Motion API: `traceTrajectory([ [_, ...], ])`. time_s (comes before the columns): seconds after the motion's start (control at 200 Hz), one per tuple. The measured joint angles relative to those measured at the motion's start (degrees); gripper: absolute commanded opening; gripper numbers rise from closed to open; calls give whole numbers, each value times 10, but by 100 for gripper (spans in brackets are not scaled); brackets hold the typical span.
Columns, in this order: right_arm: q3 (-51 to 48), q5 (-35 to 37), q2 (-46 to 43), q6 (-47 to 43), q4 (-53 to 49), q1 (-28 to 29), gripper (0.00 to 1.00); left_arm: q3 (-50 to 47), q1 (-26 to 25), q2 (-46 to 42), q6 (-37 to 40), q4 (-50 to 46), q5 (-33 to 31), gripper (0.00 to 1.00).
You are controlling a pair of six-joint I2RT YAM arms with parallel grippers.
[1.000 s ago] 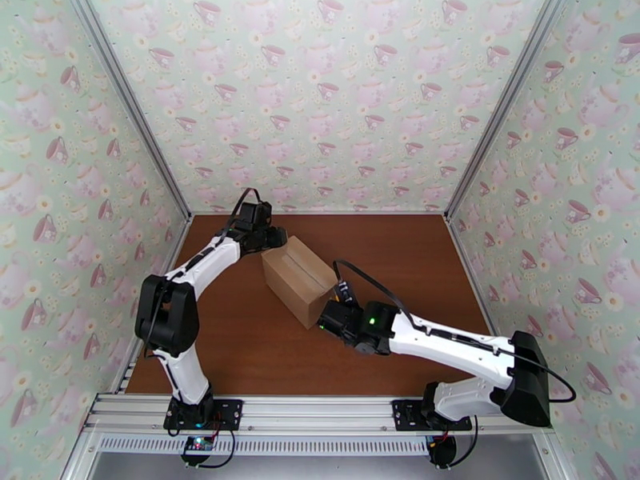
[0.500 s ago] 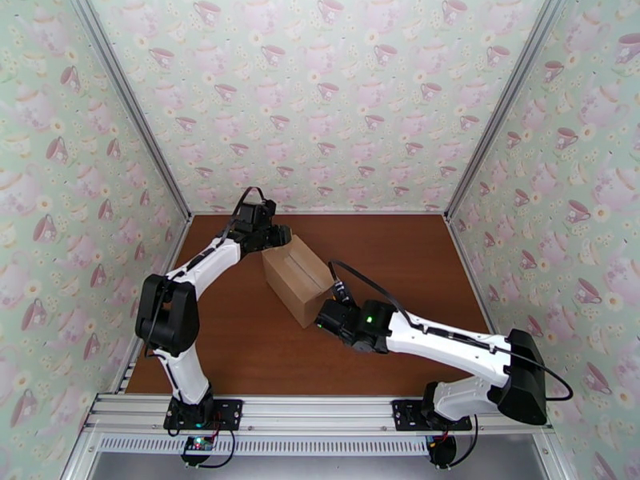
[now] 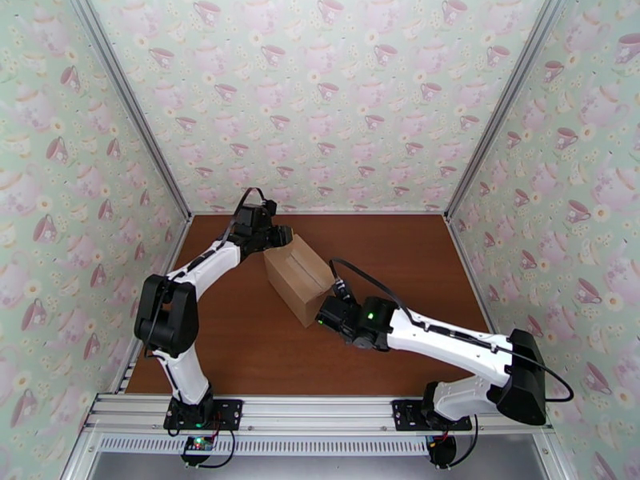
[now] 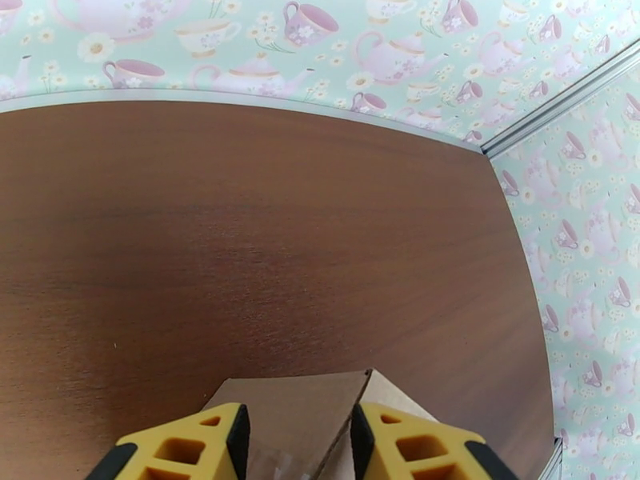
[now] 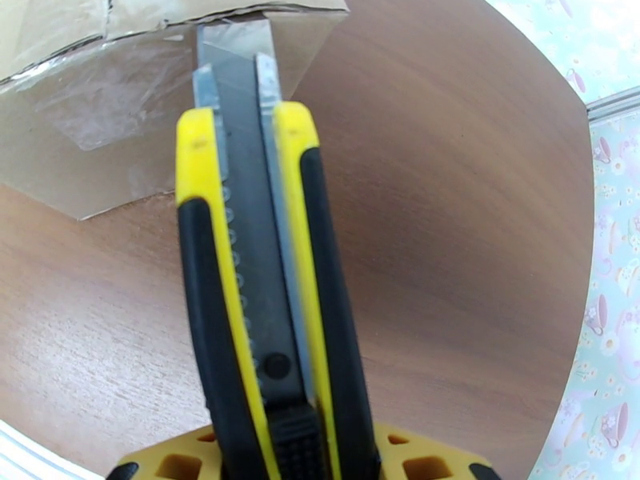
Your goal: Unpack the express box
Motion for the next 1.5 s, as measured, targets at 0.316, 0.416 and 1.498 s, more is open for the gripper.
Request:
traceTrajectory([
  [0.316, 24, -13, 11, -21, -28, -4, 0, -2, 0, 0, 0, 2, 0, 40],
  [0.416, 29, -12, 17, -28, -35, -8, 0, -3, 0, 0, 0, 3, 2, 40],
  [1.498, 54, -6, 37, -44, -58, -19, 0, -7, -5, 0, -15, 24, 2, 40],
])
